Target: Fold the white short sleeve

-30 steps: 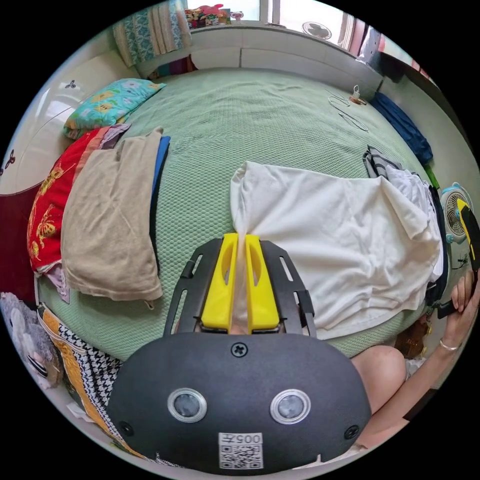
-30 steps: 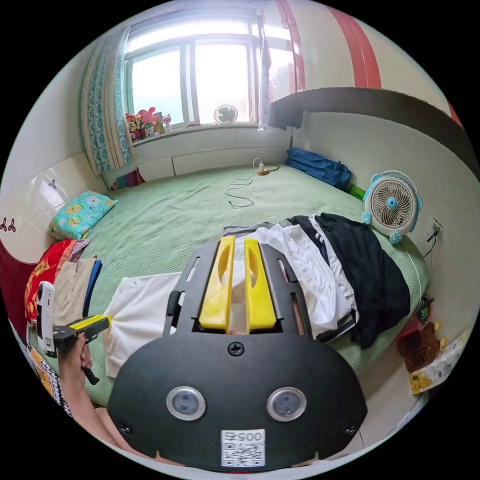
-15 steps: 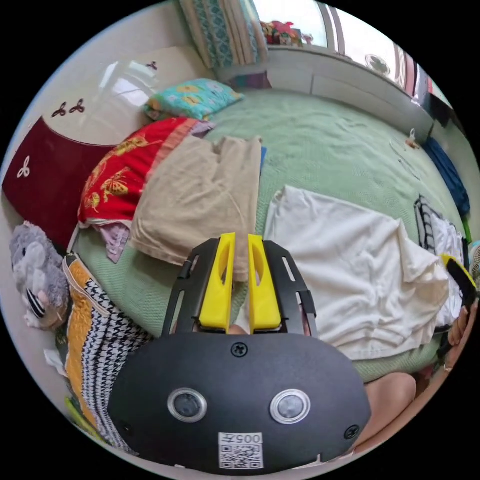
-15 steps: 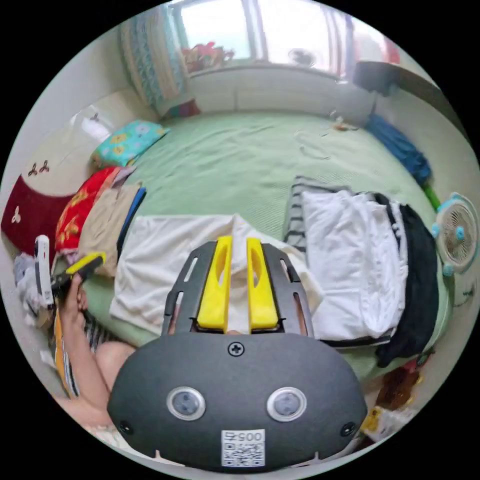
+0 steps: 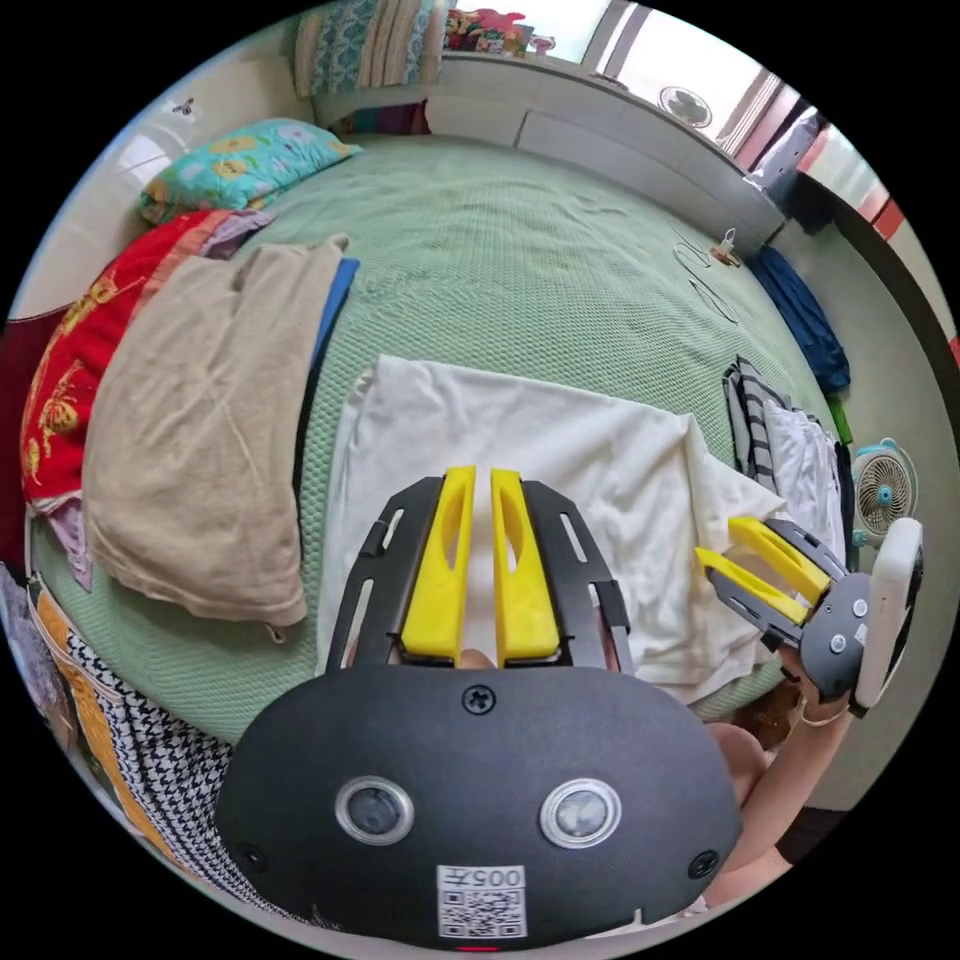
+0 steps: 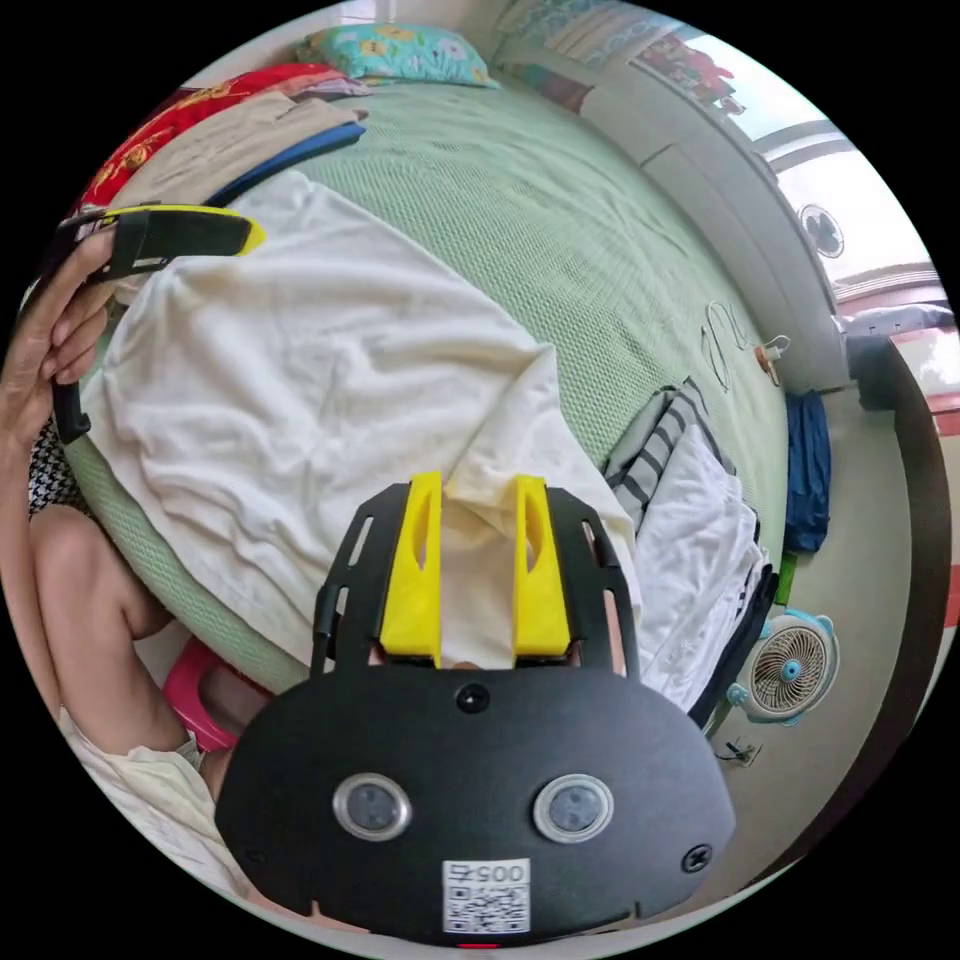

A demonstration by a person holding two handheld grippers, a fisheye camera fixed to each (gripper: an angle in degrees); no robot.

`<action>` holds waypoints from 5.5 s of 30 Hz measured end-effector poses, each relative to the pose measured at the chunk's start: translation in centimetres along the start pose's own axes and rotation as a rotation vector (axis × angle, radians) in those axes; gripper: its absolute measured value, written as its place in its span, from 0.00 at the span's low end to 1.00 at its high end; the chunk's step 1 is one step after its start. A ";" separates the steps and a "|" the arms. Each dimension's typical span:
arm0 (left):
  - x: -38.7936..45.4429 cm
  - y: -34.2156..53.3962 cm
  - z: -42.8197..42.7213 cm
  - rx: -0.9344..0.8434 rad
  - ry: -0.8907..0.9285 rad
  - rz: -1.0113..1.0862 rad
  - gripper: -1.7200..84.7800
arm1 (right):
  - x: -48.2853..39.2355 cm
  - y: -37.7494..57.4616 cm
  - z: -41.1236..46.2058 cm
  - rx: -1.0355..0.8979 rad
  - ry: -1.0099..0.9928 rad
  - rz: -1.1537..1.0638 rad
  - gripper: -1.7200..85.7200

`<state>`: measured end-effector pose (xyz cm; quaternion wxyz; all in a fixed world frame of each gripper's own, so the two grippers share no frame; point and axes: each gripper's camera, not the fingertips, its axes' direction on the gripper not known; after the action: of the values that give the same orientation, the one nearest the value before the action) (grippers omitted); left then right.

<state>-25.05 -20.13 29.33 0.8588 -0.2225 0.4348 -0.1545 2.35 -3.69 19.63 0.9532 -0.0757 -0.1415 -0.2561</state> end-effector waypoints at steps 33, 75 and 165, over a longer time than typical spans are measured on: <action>-1.9 7.2 -12.0 0.207 0.121 0.133 0.07 | 8.7 22.2 -6.7 0.959 -0.486 0.609 0.15; 0.2 30.7 -20.0 0.092 0.040 0.481 0.16 | 4.1 22.9 -12.3 0.425 -0.281 0.029 0.02; -11.2 -12.0 -22.2 0.318 0.171 0.212 0.03 | 26.6 -11.5 -7.9 0.290 -0.275 0.506 0.13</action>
<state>-50.47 -30.80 31.48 0.8546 -0.0233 0.4972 -0.1482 20.37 -27.68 21.15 0.9595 -0.0060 -0.2805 0.0244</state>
